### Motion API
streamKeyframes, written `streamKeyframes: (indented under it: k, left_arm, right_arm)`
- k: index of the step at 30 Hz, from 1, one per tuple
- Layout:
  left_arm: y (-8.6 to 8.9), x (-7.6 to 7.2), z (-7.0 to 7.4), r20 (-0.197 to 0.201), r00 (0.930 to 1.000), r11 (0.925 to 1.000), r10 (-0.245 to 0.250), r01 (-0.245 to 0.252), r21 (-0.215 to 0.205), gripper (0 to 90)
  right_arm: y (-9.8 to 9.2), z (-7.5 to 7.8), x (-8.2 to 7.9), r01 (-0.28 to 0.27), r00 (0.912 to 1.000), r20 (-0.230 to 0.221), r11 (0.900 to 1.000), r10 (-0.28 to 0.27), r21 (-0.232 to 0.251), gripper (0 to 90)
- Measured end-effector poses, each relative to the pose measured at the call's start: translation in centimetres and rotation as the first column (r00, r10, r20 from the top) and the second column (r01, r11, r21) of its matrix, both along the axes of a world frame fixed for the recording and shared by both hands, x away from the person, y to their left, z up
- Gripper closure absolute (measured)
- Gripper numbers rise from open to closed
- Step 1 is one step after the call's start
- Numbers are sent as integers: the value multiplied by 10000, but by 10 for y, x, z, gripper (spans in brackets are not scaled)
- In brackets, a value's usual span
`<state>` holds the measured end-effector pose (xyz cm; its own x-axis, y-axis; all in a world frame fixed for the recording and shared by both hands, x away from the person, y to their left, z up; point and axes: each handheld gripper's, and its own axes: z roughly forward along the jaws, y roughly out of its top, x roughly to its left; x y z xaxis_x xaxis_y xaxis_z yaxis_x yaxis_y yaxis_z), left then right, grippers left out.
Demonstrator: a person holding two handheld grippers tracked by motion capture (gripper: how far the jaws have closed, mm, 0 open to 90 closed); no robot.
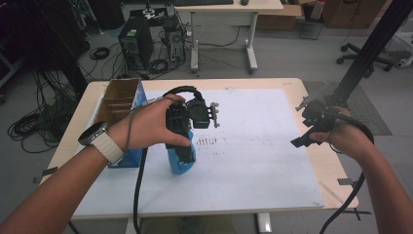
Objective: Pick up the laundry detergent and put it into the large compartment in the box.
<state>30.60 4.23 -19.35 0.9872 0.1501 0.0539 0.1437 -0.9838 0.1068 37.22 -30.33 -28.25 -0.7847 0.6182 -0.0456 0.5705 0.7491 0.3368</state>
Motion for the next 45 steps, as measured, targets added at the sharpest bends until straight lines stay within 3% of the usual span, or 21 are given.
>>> streamKeyframes:
  k: [17,24,33,45]
  left_arm:
    - [0,-1,6,70,9999,9999,152,-153,35,106]
    - [-2,2,9,248,9982,9985,546,-547,17,100]
    - [-2,4,15,430,9916,9925,1220,-1220,-18,94]
    - [3,12,22,737,9694,9720,2342,-2349,0,94]
  right_arm:
    - [0,0,1,-1,10000,10,10000,1,27,107]
    - [1,0,1,-25,10000,26,10000,25,47,107]
    - [-1,0,0,-47,10000,56,10000,47,63,109]
    - [1,-2,1,-126,9999,19,9999,126,33,113]
